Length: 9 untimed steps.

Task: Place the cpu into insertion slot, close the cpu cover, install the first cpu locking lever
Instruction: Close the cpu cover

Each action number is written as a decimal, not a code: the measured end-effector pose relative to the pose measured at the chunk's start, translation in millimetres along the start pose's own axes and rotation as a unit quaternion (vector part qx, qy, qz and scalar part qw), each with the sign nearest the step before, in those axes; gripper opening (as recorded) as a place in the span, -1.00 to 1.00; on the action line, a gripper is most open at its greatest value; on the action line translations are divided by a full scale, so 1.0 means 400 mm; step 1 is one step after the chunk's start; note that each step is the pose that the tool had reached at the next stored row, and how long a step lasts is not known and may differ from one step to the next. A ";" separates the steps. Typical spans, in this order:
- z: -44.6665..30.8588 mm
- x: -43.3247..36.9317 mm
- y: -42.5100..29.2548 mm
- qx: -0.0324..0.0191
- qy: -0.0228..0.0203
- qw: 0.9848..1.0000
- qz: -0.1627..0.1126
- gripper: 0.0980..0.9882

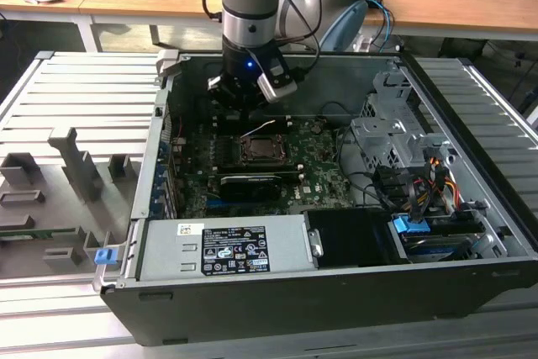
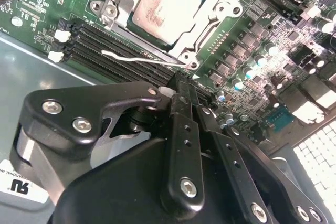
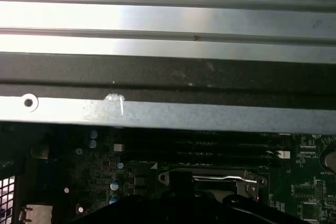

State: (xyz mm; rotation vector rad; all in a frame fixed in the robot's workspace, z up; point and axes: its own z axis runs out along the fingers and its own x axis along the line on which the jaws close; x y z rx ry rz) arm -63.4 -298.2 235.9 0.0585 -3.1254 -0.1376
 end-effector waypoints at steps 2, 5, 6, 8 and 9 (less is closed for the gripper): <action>0.001 -0.001 0.000 0.000 0.000 1.000 0.000 -0.98; 0.002 -0.005 0.000 0.000 0.000 1.000 0.000 -0.98; 0.002 -0.005 0.000 0.000 0.000 1.000 0.000 -0.98; 0.003 -0.009 0.000 0.000 0.000 1.000 0.000 -0.98; 0.003 -0.013 -0.001 0.000 0.000 1.000 0.000 -0.98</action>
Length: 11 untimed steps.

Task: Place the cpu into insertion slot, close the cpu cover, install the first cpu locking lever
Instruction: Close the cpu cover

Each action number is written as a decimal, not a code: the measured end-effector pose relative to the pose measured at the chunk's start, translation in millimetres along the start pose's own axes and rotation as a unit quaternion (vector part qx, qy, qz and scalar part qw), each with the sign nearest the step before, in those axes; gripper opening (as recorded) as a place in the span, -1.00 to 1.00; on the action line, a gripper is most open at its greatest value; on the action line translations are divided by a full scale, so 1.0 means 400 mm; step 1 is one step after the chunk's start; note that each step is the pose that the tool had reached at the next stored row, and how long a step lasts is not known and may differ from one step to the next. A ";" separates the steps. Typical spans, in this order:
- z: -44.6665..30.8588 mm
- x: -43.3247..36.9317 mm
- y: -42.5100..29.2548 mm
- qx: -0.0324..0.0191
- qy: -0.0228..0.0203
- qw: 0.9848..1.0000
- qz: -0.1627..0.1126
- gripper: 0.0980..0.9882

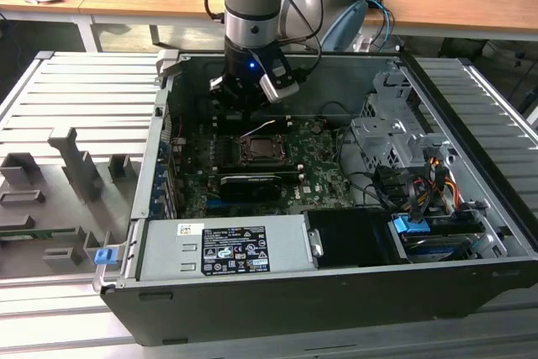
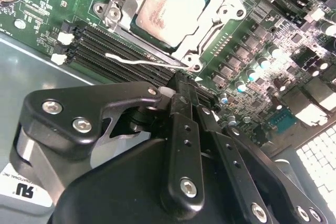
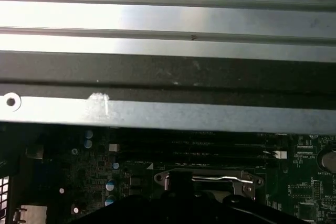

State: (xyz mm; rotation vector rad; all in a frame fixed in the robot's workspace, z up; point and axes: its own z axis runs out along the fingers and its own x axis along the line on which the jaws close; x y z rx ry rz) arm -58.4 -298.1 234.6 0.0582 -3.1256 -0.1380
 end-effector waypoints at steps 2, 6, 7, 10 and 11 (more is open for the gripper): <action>0.001 -0.007 0.000 0.000 0.000 1.000 0.000 -0.98; 0.003 -0.016 -0.001 -0.001 0.000 1.000 0.000 -0.98; 0.005 -0.018 -0.001 -0.001 0.000 1.000 0.000 -0.98; 0.011 -0.029 -0.002 -0.008 0.000 1.000 0.000 -0.98; 0.012 -0.030 -0.002 -0.016 -0.001 1.000 0.000 -0.98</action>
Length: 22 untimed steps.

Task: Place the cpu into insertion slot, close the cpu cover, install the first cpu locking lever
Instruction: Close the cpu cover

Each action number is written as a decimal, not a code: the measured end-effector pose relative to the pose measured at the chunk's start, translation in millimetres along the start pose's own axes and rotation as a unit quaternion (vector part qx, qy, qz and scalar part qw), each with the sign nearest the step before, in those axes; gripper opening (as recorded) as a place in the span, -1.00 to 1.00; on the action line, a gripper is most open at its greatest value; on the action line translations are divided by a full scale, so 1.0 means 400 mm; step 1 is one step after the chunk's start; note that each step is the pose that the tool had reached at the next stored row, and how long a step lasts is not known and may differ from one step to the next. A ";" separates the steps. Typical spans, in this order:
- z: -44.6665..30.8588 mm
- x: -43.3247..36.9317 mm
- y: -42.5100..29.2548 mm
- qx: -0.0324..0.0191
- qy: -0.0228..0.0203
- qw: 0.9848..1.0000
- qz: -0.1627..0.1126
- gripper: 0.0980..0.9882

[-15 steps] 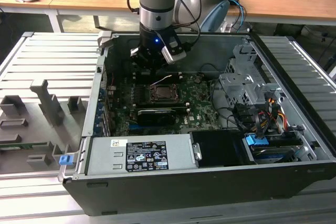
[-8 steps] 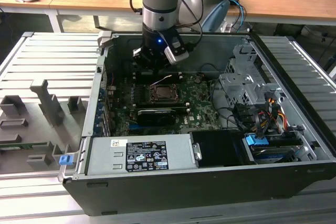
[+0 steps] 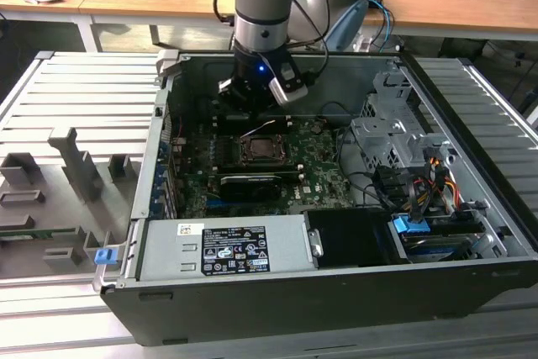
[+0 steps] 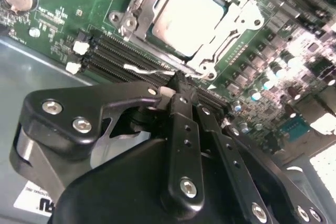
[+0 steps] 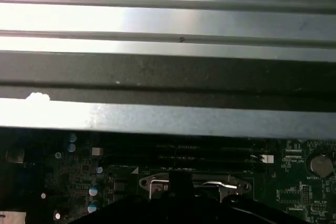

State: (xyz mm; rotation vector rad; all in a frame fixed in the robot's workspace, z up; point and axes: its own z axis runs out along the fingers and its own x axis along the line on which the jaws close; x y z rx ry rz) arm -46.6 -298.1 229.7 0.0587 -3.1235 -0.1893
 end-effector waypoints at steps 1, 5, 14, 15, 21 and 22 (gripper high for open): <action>0.001 -0.001 0.000 -0.003 0.000 1.000 0.000 -0.98; 0.006 -0.013 -0.001 -0.004 0.000 1.000 0.000 -0.98; 0.017 -0.032 0.002 -0.004 0.000 1.000 0.000 -0.98; 0.018 -0.032 0.002 -0.003 0.000 1.000 0.000 -0.98; 0.019 -0.033 0.002 -0.004 0.000 1.000 0.000 -0.98; 0.019 -0.033 0.002 -0.004 -0.001 1.000 0.000 -0.98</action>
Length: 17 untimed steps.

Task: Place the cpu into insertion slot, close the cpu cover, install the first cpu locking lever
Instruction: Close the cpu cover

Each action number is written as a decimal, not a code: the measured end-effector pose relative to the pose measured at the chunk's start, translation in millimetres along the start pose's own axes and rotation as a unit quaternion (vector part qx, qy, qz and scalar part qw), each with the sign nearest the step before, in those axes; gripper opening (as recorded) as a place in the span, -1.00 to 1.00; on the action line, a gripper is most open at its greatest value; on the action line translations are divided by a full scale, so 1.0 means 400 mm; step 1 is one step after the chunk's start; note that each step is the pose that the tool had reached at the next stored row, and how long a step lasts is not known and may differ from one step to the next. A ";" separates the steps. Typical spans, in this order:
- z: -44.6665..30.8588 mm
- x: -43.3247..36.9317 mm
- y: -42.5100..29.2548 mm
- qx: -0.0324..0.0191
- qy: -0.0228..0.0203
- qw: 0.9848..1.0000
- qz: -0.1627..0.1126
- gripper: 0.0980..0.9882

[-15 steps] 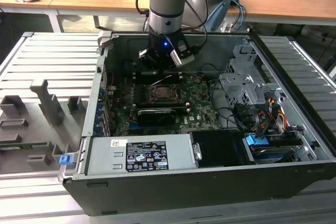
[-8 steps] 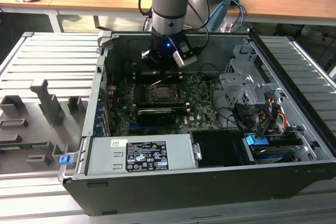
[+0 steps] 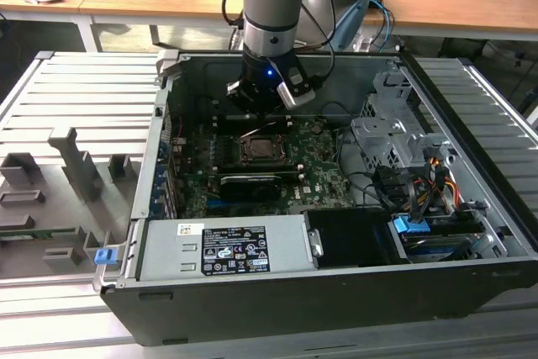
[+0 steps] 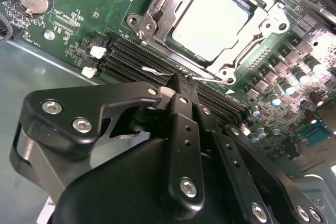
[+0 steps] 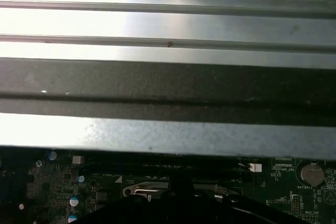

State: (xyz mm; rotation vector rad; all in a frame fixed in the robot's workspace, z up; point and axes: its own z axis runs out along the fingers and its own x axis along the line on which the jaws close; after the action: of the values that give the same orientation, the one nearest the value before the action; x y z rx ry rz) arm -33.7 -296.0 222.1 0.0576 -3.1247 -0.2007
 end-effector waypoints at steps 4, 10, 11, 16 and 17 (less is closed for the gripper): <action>-0.002 0.000 0.000 0.000 -0.003 1.000 0.000 -0.98; -0.002 -0.010 0.002 -0.002 -0.003 1.000 0.000 -0.98; -0.002 -0.015 0.001 -0.002 -0.003 1.000 0.000 -0.98; 0.005 -0.029 0.000 -0.002 -0.003 1.000 0.000 -0.98; 0.007 -0.031 0.000 -0.002 -0.003 1.000 0.000 -0.98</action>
State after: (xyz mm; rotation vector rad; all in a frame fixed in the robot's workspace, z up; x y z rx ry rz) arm -21.3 -295.2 219.3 0.0584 -3.1307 -0.2081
